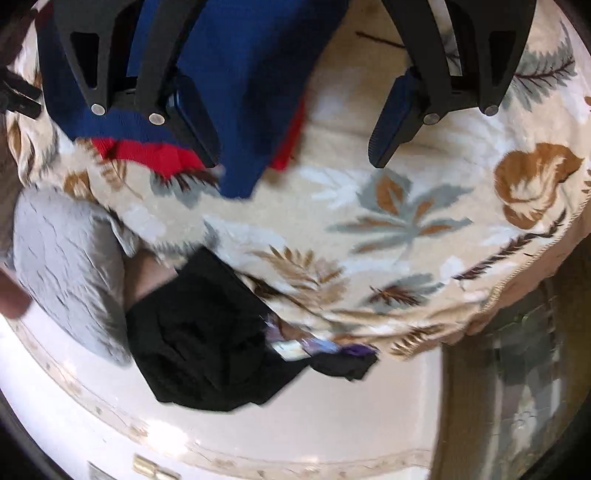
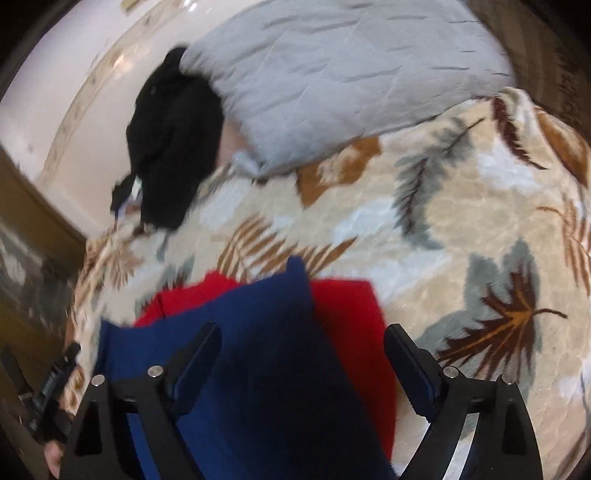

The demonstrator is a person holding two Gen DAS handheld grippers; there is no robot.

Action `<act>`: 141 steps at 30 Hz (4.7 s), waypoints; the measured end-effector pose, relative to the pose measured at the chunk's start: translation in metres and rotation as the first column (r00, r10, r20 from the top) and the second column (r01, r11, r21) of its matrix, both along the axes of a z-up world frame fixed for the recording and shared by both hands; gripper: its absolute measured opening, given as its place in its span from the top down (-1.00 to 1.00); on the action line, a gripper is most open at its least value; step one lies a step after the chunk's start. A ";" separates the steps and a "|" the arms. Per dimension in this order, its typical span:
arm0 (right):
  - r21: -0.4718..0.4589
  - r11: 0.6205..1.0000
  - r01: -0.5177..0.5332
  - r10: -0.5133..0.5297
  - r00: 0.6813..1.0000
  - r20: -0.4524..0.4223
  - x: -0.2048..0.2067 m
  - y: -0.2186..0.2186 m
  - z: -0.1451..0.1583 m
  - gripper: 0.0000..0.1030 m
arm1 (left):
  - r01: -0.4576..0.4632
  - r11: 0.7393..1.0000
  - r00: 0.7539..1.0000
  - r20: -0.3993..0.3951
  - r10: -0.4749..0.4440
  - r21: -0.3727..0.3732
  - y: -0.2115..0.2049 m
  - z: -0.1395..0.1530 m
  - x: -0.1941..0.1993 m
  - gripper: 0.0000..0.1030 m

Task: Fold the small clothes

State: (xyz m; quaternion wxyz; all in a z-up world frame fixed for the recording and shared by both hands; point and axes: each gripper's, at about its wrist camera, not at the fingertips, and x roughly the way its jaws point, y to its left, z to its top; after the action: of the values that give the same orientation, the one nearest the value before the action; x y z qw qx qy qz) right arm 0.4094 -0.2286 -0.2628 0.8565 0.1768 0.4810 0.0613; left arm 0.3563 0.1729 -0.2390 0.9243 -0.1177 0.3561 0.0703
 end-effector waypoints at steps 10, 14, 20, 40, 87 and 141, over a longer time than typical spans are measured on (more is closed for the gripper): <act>-0.274 0.960 -0.048 0.062 0.997 0.042 -0.035 0.027 0.019 0.83 | -0.033 0.998 0.985 -0.166 0.043 0.062 -0.007 -0.033 0.017 -0.60; -0.226 0.973 0.042 -0.039 0.999 0.019 -0.036 -0.007 0.010 0.83 | -0.012 0.999 0.997 -0.070 0.016 0.049 -0.020 -0.003 0.002 -0.60; 0.033 0.991 0.132 -0.130 0.990 -0.046 -0.043 -0.061 -0.016 0.35 | 0.095 0.995 0.995 -0.017 -0.095 0.042 -0.053 0.025 -0.033 -0.60; -0.174 0.984 0.029 0.032 0.942 0.334 -0.266 0.001 0.142 -0.53 | 0.206 0.937 0.951 0.167 -0.259 0.281 -0.146 0.134 -0.220 -0.95; -0.237 0.971 0.009 0.029 0.988 0.154 -0.172 0.052 0.006 -0.53 | 0.181 0.958 0.978 -0.146 -0.151 0.224 -0.110 -0.011 -0.128 -0.95; -0.294 0.956 0.010 0.057 0.974 0.218 -0.181 0.057 0.012 -0.53 | 0.150 0.951 0.987 -0.103 -0.126 0.269 -0.115 -0.011 -0.130 -0.95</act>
State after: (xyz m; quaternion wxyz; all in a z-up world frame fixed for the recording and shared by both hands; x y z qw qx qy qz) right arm 0.2285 -0.1712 -0.2511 0.9212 0.0341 0.3870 0.0193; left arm 0.2258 0.0579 -0.2498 0.9184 0.0403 0.3891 0.0593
